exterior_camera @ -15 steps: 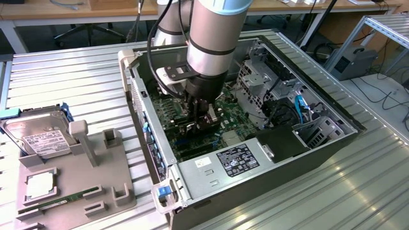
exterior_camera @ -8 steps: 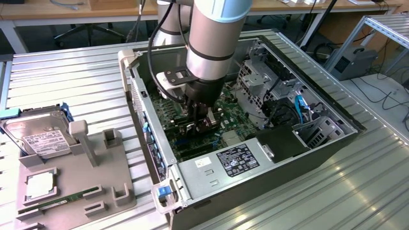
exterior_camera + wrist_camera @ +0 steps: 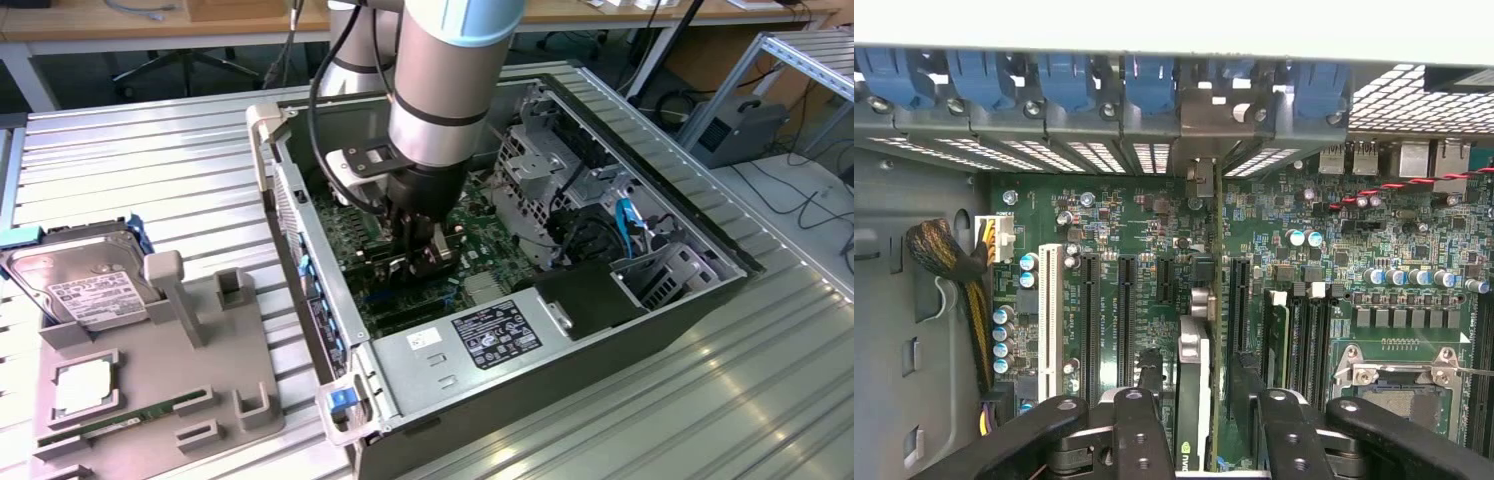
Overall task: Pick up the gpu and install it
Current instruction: 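Insert the gpu into the slot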
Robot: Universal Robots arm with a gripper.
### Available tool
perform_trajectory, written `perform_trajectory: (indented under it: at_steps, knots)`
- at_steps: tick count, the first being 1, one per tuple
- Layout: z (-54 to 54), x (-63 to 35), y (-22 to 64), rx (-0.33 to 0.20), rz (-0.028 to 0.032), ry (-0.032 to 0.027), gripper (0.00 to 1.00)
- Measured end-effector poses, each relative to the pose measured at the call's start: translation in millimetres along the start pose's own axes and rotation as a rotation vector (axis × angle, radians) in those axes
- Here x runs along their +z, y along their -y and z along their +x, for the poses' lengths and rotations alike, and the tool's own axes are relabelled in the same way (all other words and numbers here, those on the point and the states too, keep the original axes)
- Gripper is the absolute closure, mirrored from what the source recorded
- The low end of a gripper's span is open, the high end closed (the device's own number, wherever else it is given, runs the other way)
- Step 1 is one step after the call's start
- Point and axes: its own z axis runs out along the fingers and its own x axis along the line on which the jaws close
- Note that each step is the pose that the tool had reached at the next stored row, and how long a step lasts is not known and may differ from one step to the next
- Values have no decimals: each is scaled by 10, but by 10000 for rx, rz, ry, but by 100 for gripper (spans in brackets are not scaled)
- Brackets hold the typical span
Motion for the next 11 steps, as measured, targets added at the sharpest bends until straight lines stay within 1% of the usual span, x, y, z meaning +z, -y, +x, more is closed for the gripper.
perform_trajectory:
  at_steps: [5, 6, 8, 11]
  knots:
    - [-1, -1, 0, 0, -1, -2, 59]
    - [-1, -1, 0, 0, -1, -2, 61]
    - [-1, -1, -1, 1, -1, -2, 73]
    - [-1, -1, 0, 1, -2, -2, 73]
